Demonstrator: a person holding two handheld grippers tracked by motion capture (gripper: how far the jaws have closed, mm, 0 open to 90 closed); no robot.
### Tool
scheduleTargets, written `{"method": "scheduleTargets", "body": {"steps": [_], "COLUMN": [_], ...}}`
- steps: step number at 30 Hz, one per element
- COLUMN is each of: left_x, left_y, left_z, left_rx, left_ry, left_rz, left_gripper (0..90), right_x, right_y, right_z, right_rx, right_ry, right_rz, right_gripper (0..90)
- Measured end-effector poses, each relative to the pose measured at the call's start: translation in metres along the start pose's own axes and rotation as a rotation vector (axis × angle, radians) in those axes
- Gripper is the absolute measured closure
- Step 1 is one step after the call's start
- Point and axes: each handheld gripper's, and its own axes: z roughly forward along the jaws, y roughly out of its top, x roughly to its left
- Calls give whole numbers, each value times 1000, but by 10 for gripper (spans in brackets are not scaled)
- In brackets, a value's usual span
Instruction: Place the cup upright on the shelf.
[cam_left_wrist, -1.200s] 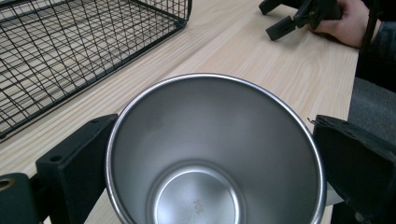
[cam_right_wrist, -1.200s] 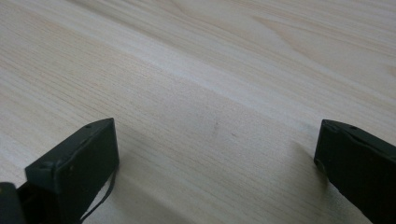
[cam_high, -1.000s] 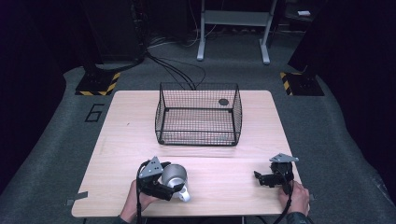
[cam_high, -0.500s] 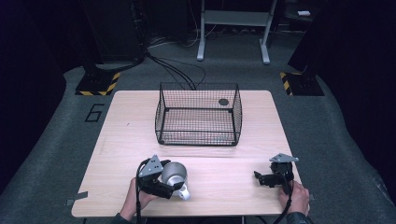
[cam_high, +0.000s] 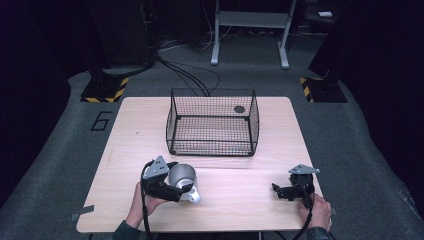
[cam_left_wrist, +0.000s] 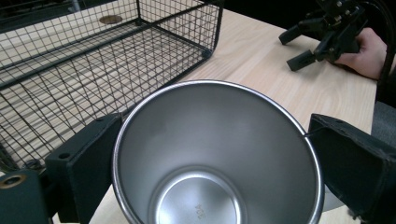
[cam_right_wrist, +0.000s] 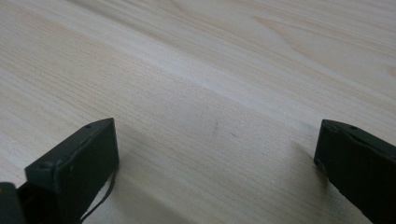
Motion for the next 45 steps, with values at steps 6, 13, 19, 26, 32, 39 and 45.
{"method": "scheduleTargets", "body": {"steps": [6,13,19,26,32,39,45], "left_x": [7,14,17,21,23,24,26], "left_y": [7,19,26,40,50,66,75], "left_z": [0,-2,-3,-3,-1,3,4], "left_rx": [-3,-9,-17,-26,-18,-29,-35], "left_ry": [12,19,18,11,-2,-7,-7], "left_rz": [7,8,6,12,11,31,32], "left_gripper": [64,64,64,64,64,64,64], "right_x": [0,0,0,0,0,0,0], "right_y": [0,0,0,0,0,0,0], "right_z": [0,0,0,0,0,0,0], "right_rx": [4,4,6,6,5,5,6], "right_ry": [-1,0,0,0,0,0,0], "right_rz": [-2,-2,-2,-2,-1,-2,-2], "right_gripper": [0,0,0,0,0,0,0]}}
